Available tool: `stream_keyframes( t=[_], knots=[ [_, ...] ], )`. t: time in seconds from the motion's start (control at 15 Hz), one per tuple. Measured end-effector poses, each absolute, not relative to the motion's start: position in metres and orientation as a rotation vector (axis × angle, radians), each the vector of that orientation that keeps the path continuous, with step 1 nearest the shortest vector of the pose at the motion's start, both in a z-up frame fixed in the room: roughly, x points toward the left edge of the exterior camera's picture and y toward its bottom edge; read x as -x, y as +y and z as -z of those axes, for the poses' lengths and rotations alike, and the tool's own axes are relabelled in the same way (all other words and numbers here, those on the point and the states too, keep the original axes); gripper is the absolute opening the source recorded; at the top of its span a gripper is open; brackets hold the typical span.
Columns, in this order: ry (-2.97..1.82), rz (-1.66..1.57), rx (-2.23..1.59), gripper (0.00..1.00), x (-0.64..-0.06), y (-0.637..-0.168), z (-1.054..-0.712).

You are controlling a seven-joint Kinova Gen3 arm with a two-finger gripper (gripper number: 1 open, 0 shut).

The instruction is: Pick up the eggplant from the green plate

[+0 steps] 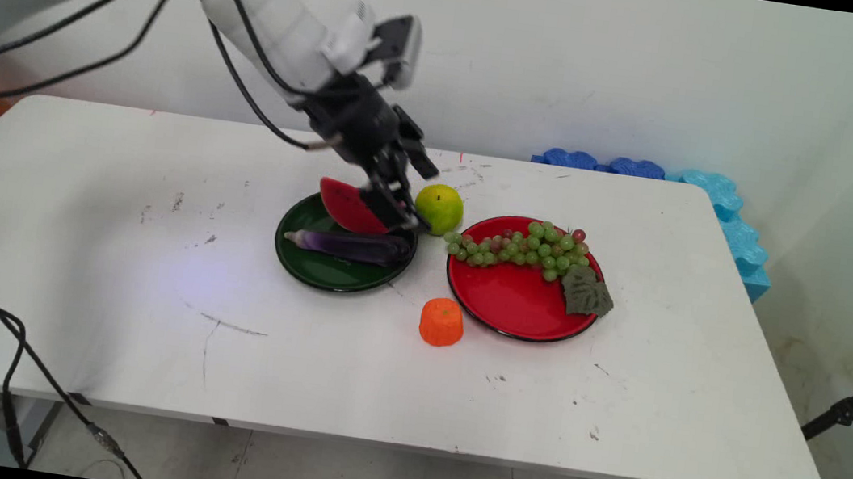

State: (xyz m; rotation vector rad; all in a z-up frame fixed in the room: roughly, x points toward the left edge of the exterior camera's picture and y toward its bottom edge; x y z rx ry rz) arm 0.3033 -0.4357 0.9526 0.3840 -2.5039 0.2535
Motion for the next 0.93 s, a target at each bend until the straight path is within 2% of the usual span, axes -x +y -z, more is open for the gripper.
stream_keyframes(
  t=[0.27, 0.93],
  knots=[
    [-2.539, -0.250, -0.397, 1.00, -0.343, -0.447, -0.948],
    [-2.640, -0.186, -0.443, 1.00, -0.372, -0.455, -0.879]
  ],
)
